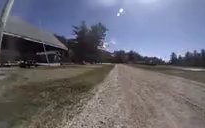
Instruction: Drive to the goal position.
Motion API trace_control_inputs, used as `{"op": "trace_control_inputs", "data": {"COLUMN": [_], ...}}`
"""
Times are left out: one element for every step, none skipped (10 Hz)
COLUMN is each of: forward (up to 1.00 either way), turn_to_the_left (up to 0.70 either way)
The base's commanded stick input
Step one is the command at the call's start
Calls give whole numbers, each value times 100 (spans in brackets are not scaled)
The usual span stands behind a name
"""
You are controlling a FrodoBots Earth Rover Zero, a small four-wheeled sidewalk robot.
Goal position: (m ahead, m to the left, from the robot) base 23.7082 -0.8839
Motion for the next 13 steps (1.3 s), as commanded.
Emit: {"op": "trace_control_inputs", "data": {"forward": [70,70,70,70,70,70,70,70,70,70,70,70,70], "turn_to_the_left": [0,0,0,0,0,0,0,0,0,0,0,0,0]}}
